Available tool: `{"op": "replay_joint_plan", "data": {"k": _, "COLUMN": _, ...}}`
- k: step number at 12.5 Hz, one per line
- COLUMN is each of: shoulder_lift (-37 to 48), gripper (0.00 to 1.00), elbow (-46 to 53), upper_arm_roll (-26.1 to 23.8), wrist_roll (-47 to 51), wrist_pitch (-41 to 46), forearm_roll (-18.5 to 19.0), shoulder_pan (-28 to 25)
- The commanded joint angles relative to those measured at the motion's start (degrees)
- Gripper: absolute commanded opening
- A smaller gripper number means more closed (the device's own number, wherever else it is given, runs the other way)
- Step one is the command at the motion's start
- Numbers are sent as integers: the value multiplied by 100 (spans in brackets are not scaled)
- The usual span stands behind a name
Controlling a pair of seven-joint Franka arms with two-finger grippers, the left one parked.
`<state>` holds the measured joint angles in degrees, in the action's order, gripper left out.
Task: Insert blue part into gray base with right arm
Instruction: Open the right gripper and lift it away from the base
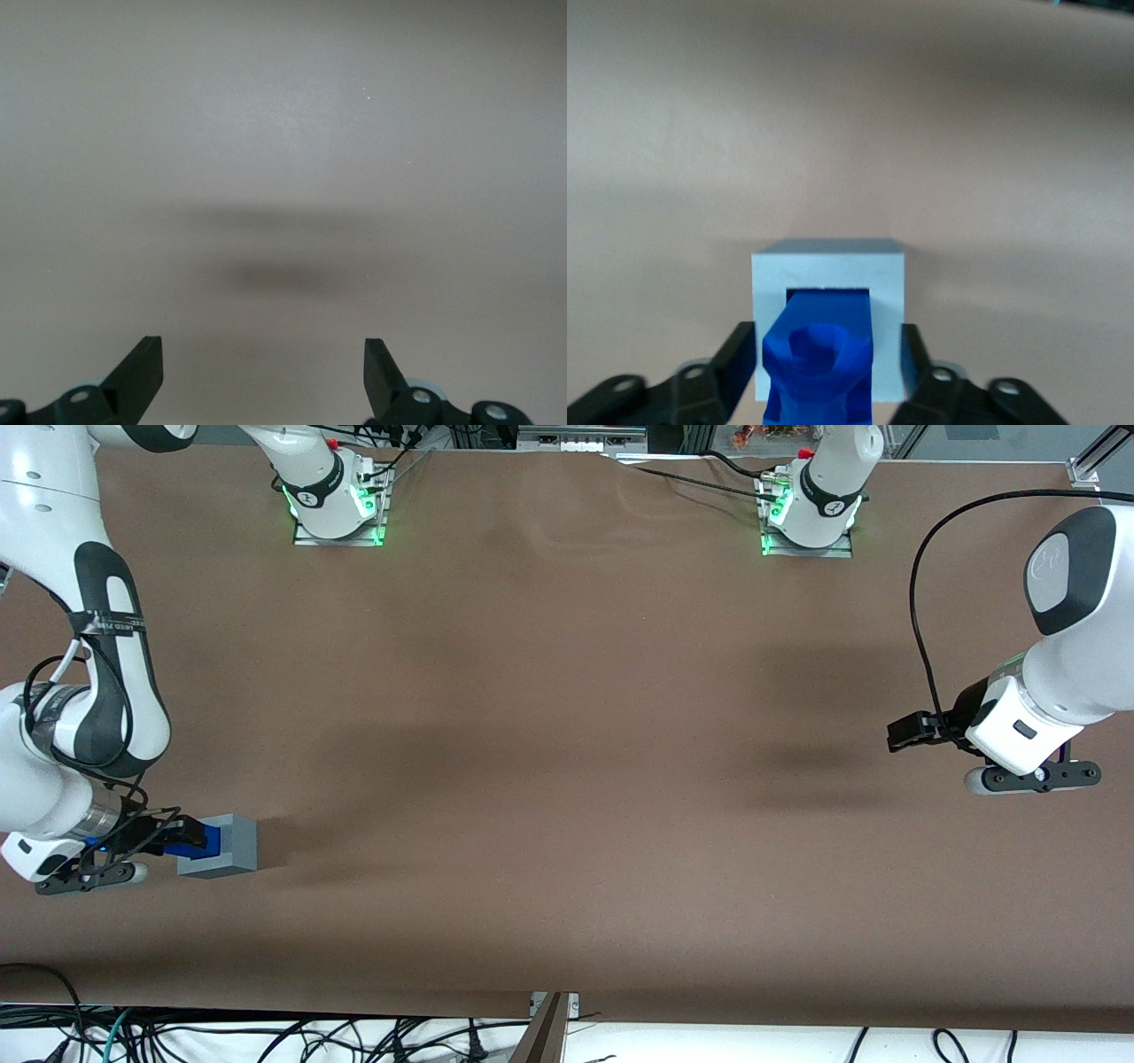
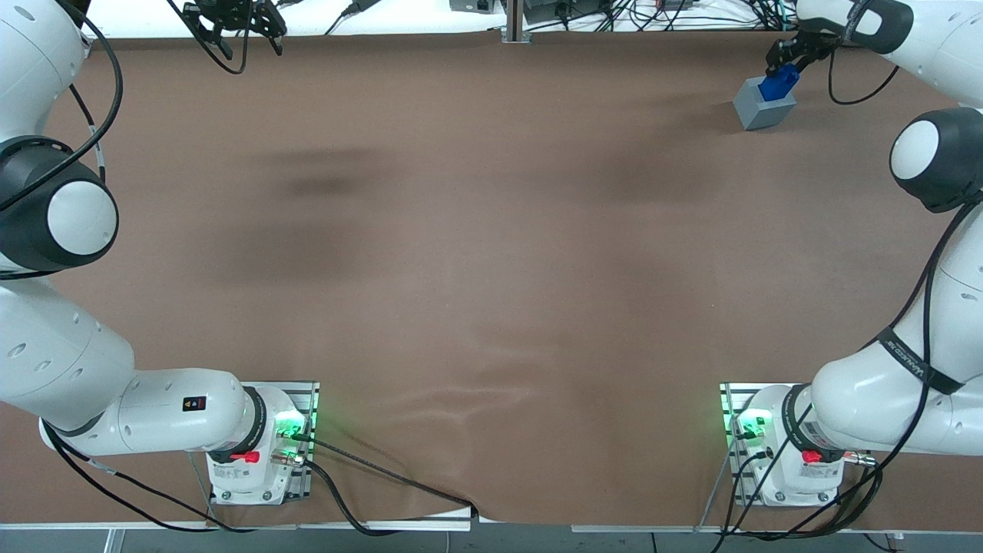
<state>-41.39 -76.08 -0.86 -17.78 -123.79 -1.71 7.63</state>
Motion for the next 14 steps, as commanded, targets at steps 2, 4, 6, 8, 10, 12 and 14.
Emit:
{"op": "replay_joint_plan", "data": {"k": 2, "shoulder_lift": 122, "gripper": 100, "elbow": 899, "upper_arm_roll": -98, "wrist_roll": -23, "wrist_pitch": 1003, "forearm_roll": 39, "shoulder_pan": -15}}
{"op": "replay_joint_plan", "data": {"k": 4, "shoulder_lift": 445, "gripper": 100, "elbow": 1060, "upper_arm_roll": -98, "wrist_roll": -15, "wrist_pitch": 1680, "forearm_roll": 13, "shoulder_pan": -68}}
{"op": "replay_joint_plan", "data": {"k": 6, "shoulder_lift": 859, "gripper": 100, "elbow": 954, "upper_arm_roll": -90, "wrist_roll": 12, "wrist_pitch": 2504, "forearm_roll": 82, "shoulder_pan": -190}}
{"op": "replay_joint_plan", "data": {"k": 8, "shoulder_lift": 1123, "gripper": 100, "elbow": 945, "upper_arm_roll": -90, "wrist_roll": 20, "wrist_pitch": 3402, "forearm_roll": 117, "shoulder_pan": -227}}
{"op": "replay_joint_plan", "data": {"k": 10, "shoulder_lift": 1473, "gripper": 100, "elbow": 919, "upper_arm_roll": -72, "wrist_roll": -23, "wrist_pitch": 3555, "forearm_roll": 590, "shoulder_pan": -471}}
{"op": "replay_joint_plan", "data": {"k": 12, "shoulder_lift": 1922, "gripper": 100, "elbow": 630, "upper_arm_roll": -133, "wrist_roll": -32, "wrist_pitch": 3555, "forearm_roll": 1125, "shoulder_pan": -657}}
{"op": "replay_joint_plan", "data": {"k": 14, "shoulder_lift": 2212, "gripper": 100, "elbow": 498, "upper_arm_roll": -177, "wrist_roll": 20, "wrist_pitch": 3380, "forearm_roll": 1199, "shoulder_pan": -657}}
